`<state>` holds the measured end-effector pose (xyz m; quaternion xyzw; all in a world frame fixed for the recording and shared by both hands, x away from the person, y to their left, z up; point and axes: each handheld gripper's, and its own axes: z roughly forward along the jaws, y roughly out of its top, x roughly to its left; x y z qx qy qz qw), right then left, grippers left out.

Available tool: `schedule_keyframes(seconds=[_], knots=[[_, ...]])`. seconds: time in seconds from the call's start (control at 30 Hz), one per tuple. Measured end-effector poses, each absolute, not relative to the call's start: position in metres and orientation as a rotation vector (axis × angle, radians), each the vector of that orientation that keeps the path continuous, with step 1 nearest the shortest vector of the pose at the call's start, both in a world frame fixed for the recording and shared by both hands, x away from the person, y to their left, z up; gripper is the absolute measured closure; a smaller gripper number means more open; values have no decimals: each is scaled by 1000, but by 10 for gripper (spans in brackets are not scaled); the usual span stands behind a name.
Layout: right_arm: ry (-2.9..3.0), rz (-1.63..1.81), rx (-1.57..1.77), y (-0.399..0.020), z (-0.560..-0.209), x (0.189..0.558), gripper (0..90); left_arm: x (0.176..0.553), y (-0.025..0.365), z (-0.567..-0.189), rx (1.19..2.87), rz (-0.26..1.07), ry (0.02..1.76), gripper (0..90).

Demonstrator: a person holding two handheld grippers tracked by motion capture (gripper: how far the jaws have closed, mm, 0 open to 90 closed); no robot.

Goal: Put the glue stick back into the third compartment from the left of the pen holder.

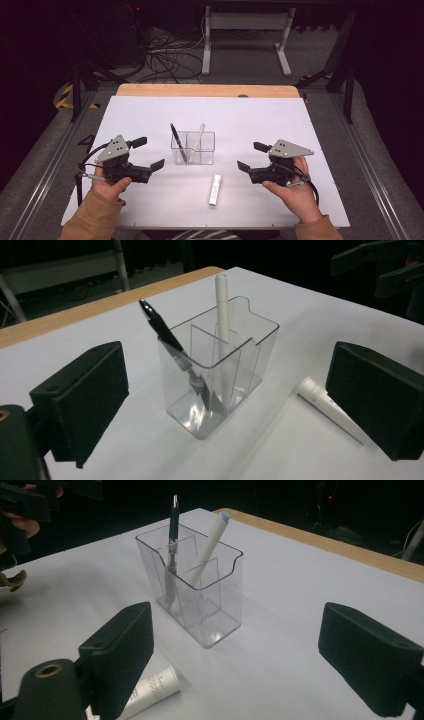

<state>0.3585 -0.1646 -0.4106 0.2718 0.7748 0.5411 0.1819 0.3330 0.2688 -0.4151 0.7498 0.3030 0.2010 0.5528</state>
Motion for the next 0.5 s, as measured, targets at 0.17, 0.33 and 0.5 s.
schedule_keyframes(seconds=[0.17,0.33,0.5], knots=[[2196,1515,770,-159,-409,357,157,326,279,-424,1769,486,733,39],[2221,1495,759,-156,-410,356,170,321,286,-429,1763,533,759,39],[2249,1462,752,-150,-410,357,168,320,290,-434,1752,539,784,39]])
